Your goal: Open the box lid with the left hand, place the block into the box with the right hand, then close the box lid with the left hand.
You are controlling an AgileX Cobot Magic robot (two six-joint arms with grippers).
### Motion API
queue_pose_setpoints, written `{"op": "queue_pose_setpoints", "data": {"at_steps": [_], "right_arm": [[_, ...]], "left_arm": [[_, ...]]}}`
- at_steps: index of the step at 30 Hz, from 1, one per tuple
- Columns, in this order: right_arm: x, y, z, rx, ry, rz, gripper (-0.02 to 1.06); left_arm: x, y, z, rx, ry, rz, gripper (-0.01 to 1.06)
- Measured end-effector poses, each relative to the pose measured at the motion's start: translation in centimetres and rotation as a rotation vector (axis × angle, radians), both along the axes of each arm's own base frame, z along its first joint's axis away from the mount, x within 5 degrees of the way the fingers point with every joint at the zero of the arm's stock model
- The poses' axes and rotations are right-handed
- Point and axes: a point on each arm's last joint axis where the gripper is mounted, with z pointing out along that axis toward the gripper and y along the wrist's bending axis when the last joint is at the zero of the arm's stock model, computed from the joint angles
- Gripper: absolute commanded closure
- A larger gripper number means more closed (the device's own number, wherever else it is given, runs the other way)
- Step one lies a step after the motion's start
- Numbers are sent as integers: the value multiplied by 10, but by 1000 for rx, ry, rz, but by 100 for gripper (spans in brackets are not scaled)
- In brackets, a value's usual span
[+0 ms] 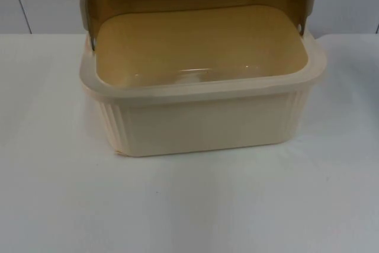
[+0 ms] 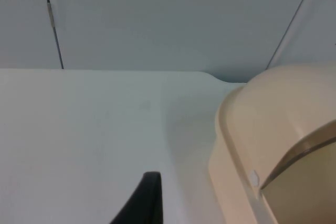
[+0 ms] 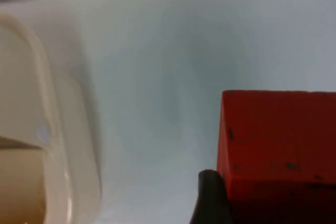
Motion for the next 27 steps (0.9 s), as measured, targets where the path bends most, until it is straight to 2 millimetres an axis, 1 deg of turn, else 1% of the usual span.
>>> {"op": "queue_pose_setpoints", "data": {"at_steps": [2, 5, 6, 8, 11, 12, 15, 16, 17, 20, 22, 23, 24, 26, 27], "right_arm": [[-9, 3, 20, -32, -72, 27, 105], [-26, 23, 46, -70, -190, 127, 105], [-26, 23, 46, -70, -190, 127, 105], [-38, 41, 63, -78, -278, 204, 105], [-54, 68, 81, -71, -386, 305, 105], [-54, 68, 81, -71, -386, 305, 105], [-69, 100, 94, -48, -483, 421, 105], [-75, 111, 96, -37, -504, 459, 105], [-75, 111, 96, -37, -504, 459, 105], [-87, 140, 99, -1, -556, 558, 105], [-94, 158, 96, 16, -581, 620, 105], [-96, 165, 91, 24, -584, 642, 105], [-96, 165, 91, 24, -584, 642, 105], [-102, 181, 77, 37, -581, 691, 105], [-104, 188, 67, 48, -571, 708, 105]], "left_arm": [[0, 0, 0, 0, 0, 0, 3], [0, 0, 0, 0, 0, 0, 3], [0, 0, 0, 0, 0, 0, 3], [0, 0, 0, 0, 0, 0, 3], [0, 0, 0, 0, 0, 0, 3], [0, 0, 0, 0, 0, 0, 3], [0, 0, 0, 4, 0, 0, 3], [0, 0, 0, 4, 0, 0, 3], [0, 0, 0, 4, 0, 0, 3], [0, 0, 0, 8, 1, -1, 3], [0, 0, 0, 8, 1, -1, 3], [0, 0, 0, 8, 1, -1, 3], [0, 0, 0, 8, 1, -1, 3], [0, 1, 0, 15, 1, -1, 3], [0, 1, 0, 17, 1, -1, 3]]}}
